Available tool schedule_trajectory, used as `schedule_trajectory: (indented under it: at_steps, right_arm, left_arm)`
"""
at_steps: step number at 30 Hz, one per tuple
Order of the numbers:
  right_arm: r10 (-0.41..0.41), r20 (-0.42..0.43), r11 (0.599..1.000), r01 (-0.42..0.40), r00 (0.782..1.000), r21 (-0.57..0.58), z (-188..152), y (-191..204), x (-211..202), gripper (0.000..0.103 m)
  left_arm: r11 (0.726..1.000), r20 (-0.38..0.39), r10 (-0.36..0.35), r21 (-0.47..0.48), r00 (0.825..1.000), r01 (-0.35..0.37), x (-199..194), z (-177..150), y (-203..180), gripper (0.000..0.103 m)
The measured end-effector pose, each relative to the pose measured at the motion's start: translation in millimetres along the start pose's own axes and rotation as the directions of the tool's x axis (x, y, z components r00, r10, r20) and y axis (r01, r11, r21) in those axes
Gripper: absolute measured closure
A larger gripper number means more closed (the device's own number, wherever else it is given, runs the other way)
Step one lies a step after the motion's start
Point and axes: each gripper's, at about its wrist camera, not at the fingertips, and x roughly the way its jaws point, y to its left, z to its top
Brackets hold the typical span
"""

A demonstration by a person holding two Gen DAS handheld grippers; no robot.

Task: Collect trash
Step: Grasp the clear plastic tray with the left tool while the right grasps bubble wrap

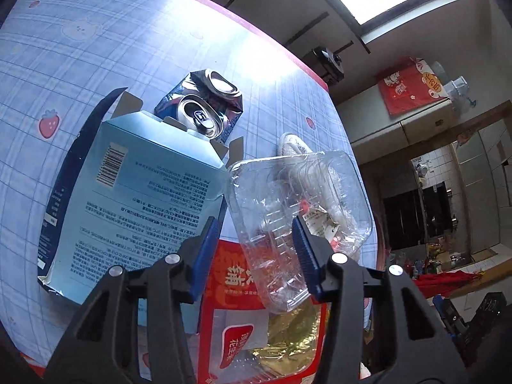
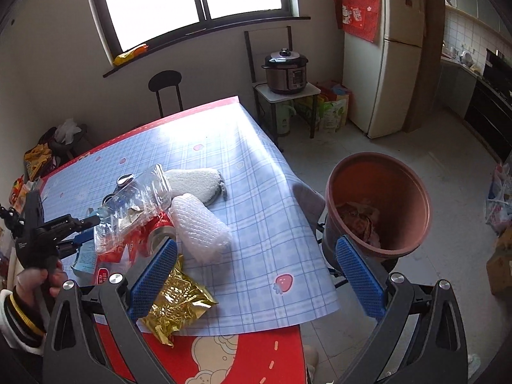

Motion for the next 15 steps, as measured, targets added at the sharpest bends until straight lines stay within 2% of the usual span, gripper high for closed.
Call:
schedule_trajectory:
  at_steps: [4,5,6,8,11,15]
  right_arm:
    - [-0.023,-0.012,0.999,0.024,1.0,0.045,-7.3,-10.3,2.0,0.005]
    - [-0.027,-0.013,0.998,0.027,1.0,0.048,-8.1,-9.3,3.0,0.005]
    - [-0.027,-0.015,0.999,0.028,1.0,0.047,-8.4,-7.9,4.2,0.005]
    - [-0.021,-0.017,0.999,0.021,1.0,0.037,-7.8,-4.4,7.2,0.005]
    - [-0.01,-0.015,1.0,0.01,1.0,0.002,-5.0,2.6,15.6,0.005]
    - [0.01,-0.028,0.998,-0.012,1.0,-0.063,1.9,12.7,39.1,0.005]
  left_arm:
    - [1.0,-0.031,0.004,0.016,1.0,-0.004,17.6,8.4,-3.9,0.056]
    - [1.0,-0.04,0.007,0.014,0.999,-0.006,21.1,9.6,-4.8,0.064]
    - [1.0,-0.044,0.016,0.017,0.999,-0.016,23.4,10.9,-5.5,0.079]
    - [0.999,-0.028,0.027,0.03,0.999,-0.026,21.3,10.8,-7.4,0.086]
    - [0.999,0.015,0.008,0.043,1.0,-0.008,5.3,14.3,-8.3,0.09]
    - [0.999,0.101,0.002,0.047,0.995,-0.007,-37.4,17.2,-5.8,0.091]
